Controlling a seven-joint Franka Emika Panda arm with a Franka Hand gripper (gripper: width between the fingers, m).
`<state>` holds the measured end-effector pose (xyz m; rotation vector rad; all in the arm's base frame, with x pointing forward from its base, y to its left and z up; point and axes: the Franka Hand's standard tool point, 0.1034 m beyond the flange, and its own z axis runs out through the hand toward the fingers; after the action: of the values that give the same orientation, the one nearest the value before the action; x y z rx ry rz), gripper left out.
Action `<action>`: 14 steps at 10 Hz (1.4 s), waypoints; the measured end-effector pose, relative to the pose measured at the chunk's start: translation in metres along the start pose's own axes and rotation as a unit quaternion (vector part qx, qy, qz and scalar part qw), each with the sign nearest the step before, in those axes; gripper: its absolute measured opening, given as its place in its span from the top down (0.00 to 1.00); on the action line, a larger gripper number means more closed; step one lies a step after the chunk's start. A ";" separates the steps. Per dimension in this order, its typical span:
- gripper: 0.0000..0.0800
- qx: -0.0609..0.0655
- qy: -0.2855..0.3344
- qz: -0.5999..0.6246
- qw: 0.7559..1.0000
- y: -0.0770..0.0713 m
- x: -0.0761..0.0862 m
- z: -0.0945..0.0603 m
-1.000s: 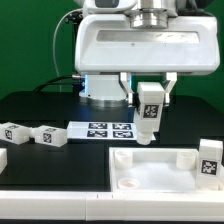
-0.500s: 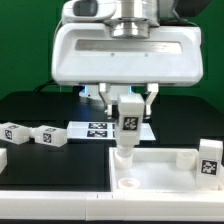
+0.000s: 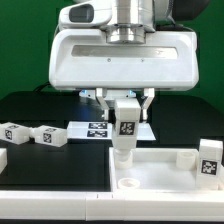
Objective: Assemble square table
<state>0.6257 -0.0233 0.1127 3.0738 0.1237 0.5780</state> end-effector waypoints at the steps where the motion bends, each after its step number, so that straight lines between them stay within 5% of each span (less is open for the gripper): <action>1: 0.64 -0.004 0.000 0.000 1.000 0.005 -0.005 0.005; 4: 0.64 0.006 -0.013 0.013 1.000 0.011 -0.006 0.009; 14: 0.64 0.009 0.000 0.018 1.000 -0.020 -0.001 0.029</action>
Offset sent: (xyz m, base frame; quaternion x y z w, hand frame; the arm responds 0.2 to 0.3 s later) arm 0.0083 0.0175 0.0039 0.0479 0.0154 0.0430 0.9978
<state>0.6335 -0.0038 0.0846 3.0992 0.0756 0.5828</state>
